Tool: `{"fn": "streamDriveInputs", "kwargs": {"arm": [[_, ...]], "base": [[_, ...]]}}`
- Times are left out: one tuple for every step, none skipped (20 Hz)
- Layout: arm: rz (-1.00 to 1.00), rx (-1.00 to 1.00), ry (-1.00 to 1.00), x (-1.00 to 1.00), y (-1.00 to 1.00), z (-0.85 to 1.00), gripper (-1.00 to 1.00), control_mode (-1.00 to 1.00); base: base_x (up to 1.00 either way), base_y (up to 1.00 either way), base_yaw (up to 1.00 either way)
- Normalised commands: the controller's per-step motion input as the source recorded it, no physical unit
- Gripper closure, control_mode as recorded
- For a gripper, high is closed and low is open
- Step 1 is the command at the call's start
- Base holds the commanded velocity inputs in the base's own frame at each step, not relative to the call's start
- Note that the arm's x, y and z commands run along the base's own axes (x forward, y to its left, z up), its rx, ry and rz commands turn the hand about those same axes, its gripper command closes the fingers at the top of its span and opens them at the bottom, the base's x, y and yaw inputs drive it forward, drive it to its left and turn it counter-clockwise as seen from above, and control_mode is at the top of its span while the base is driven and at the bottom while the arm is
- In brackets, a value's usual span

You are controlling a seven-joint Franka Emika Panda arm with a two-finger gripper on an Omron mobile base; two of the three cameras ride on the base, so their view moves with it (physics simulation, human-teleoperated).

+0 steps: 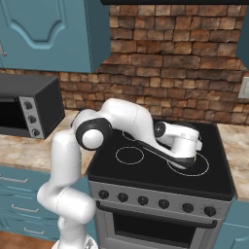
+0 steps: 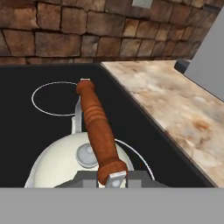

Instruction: The kettle is done boiling. Turn off the stove, then wait for 300 timesteps before moving the kettle to the dining table.

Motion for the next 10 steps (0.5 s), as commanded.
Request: {"fn": "streamDriveInputs", "kwargs": {"arm": [[0.00,0.00,0.00,0.00,0.00,0.00,1.00,-1.00],[0.00,0.00,-0.01,-0.02,0.00,0.00,1.00,-1.00],[0.00,0.00,-0.02,-0.04,0.00,0.00,1.00,-1.00],[0.00,0.00,-0.05,-0.11,0.00,0.04,1.00,-1.00],[0.00,0.00,-0.03,-0.16,0.00,0.05,1.00,-1.00],[0.00,0.00,-0.05,-0.16,0.00,0.10,1.00,-1.00],[-0.02,0.00,-0.06,-0.19,-0.07,0.14,1.00,-1.00],[-0.02,0.00,-0.05,-0.20,-0.08,0.16,1.00,-1.00],[-0.02,0.00,-0.06,-0.22,-0.09,0.18,1.00,-1.00],[-0.02,0.00,-0.07,-0.26,-0.10,0.21,1.00,-1.00]], "base": [[0.00,0.00,0.00],[0.00,0.00,0.00],[0.00,0.00,0.00],[0.00,0.00,0.00],[0.00,0.00,0.00],[0.00,0.00,0.00],[0.00,0.00,0.00],[0.00,0.00,0.00],[0.00,0.00,0.00],[0.00,0.00,0.00]]}}
